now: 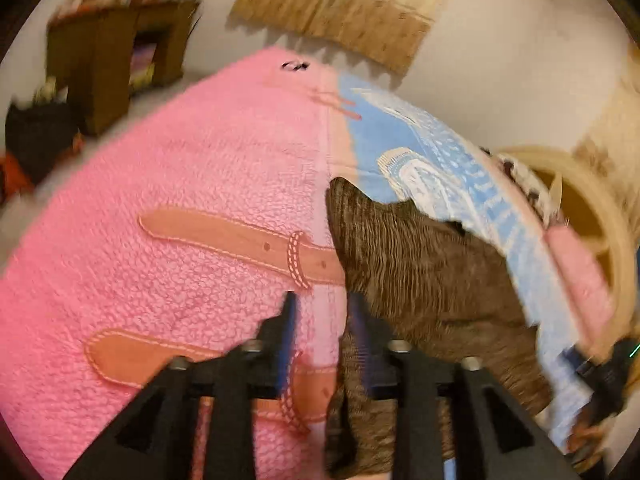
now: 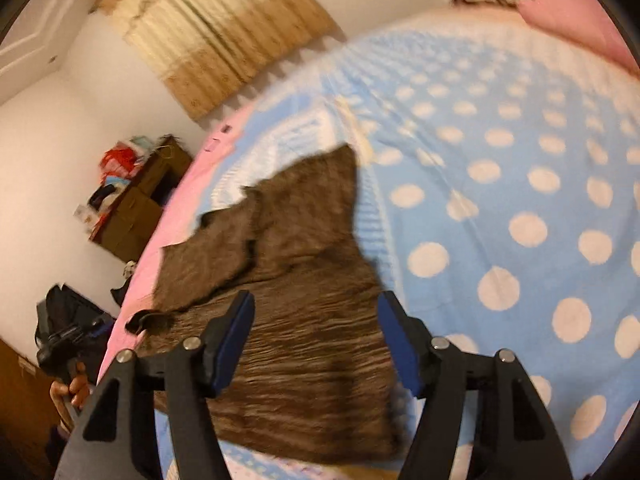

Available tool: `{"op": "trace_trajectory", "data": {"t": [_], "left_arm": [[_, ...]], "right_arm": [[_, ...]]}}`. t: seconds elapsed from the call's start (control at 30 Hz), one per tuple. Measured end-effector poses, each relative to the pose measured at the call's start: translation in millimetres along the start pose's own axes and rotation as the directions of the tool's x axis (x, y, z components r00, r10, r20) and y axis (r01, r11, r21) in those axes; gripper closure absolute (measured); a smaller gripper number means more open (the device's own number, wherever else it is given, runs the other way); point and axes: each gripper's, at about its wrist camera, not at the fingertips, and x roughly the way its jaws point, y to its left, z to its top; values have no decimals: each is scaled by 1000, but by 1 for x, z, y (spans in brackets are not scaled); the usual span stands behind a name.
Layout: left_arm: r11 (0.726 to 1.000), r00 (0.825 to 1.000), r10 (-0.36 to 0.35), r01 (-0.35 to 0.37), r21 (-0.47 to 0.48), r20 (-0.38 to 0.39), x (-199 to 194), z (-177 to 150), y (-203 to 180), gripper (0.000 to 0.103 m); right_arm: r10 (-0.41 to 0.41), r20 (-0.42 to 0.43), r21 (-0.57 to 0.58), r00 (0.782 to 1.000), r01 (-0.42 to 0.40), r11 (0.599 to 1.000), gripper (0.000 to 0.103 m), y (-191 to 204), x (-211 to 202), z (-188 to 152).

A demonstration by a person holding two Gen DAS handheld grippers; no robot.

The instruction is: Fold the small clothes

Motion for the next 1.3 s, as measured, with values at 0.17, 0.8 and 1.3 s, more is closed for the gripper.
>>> {"op": "trace_trajectory", "data": {"t": [0.17, 0.8, 1.3], "left_arm": [[965, 991, -6, -30, 260, 136, -5, -26, -39, 47], [769, 998, -19, 57, 637, -67, 86, -22, -86, 79], [765, 994, 82, -20, 644, -67, 103, -21, -97, 87]], "right_arm": [[42, -13, -109, 999, -43, 993, 35, 45, 3, -21], [-29, -39, -108, 999, 25, 994, 35, 36, 4, -32], [-87, -14, -49, 996, 87, 995, 35, -3, -6, -18]]}}
